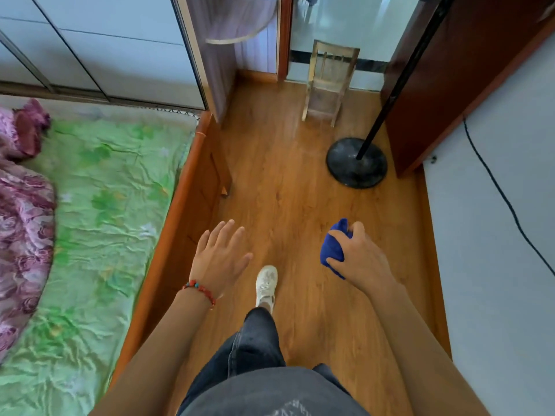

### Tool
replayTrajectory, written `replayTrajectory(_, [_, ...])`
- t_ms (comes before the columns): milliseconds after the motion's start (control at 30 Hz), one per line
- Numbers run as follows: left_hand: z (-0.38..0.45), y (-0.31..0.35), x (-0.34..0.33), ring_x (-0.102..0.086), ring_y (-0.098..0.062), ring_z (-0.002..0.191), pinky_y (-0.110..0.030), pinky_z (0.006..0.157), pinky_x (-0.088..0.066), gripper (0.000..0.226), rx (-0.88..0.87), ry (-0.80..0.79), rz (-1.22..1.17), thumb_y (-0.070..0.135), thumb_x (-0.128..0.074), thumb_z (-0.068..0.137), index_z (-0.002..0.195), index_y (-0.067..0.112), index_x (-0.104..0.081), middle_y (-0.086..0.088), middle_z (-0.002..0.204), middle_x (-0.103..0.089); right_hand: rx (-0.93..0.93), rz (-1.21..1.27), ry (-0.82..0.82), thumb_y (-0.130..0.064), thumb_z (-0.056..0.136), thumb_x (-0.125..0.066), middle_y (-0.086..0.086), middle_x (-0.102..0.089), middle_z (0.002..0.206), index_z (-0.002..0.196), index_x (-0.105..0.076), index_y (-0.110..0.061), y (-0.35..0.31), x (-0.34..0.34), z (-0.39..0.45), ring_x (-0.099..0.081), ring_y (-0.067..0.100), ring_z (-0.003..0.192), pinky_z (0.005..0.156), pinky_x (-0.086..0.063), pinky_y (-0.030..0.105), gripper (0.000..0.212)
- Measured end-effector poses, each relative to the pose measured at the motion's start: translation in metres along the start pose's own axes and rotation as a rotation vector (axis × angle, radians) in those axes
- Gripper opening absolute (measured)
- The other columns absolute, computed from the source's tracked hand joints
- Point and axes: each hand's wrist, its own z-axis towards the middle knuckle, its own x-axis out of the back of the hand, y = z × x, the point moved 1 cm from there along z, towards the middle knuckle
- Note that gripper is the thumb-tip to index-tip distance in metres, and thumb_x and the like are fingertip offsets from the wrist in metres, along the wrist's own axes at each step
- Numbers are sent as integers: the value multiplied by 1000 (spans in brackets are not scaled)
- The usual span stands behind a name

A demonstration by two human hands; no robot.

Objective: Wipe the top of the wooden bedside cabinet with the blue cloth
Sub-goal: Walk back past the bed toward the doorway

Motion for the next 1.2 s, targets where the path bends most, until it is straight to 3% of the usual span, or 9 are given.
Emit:
replayTrajectory(100, [72,-24,14,-16,-26,140,-42,112,-8,59,4,-28,25,48,-33,95,144,14,-30,-10,151,-25,-13,18,10,-32,84,-58,5,-35,116,127,-40,-23,-5,23,73,-47,16,92,64,-42,26,47])
replayTrajectory(200, [138,-45,33,-43,-34,126,-49,102,-29,59,-33,-21,47,50,-32,91,128,8,-53,-16,134,-50,-13,35,15,-33,83,-60,5,-35,117,128,-40,-23,-12,47,136,-48,18,94,68,-45,28,50])
replayTrajectory(267, [180,-56,46,-51,-36,118,-51,95,-35,60,-42,-32,40,49,-31,88,121,7,-58,-17,126,-56,-12,34,22,-34,83,-60,6,-35,117,128,-40,-23,-14,64,174,-49,19,95,69,-47,29,51])
replayTrajectory(400, [250,-68,63,-43,-35,125,-48,103,-25,65,-34,-55,18,53,-24,89,129,10,-52,-16,134,-50,-7,36,32,-34,83,-61,6,-35,115,128,-40,-22,-11,91,245,-50,19,90,69,-48,31,51])
replayTrajectory(567, [345,-78,72,-9,-25,141,-38,111,0,64,-16,-21,5,54,-22,94,147,17,-23,-8,153,-17,6,28,40,-34,83,-62,6,-35,116,128,-40,-22,2,116,345,-50,20,91,68,-44,28,51])
replayTrajectory(633, [390,-85,74,-10,-25,141,-39,112,-3,62,-14,8,32,51,-26,95,146,16,-23,-8,153,-18,23,19,46,-34,83,-61,6,-35,116,128,-40,-22,8,126,390,-50,20,92,66,-42,27,51])
replayTrajectory(767, [477,-100,84,-37,-33,129,-48,104,-26,54,34,54,-18,44,-48,91,131,8,-49,-16,137,-45,71,-2,34,-34,83,-61,7,-34,116,128,-40,-22,20,155,483,-50,21,93,62,-41,28,50])
replayTrajectory(867, [533,-106,103,-48,-35,119,-51,96,-36,57,76,41,-35,47,-40,85,123,7,-56,-18,127,-54,117,-25,20,-34,84,-60,8,-35,118,128,-40,-21,24,183,546,-50,24,96,67,-45,31,51])
replayTrajectory(1200, [676,-143,133,-51,-36,115,-51,93,-39,59,184,34,-51,49,-37,86,121,6,-57,-18,124,-56,181,-69,-87,-34,86,-57,10,-32,126,132,-36,-23,17,239,718,-46,28,109,79,-47,36,51])
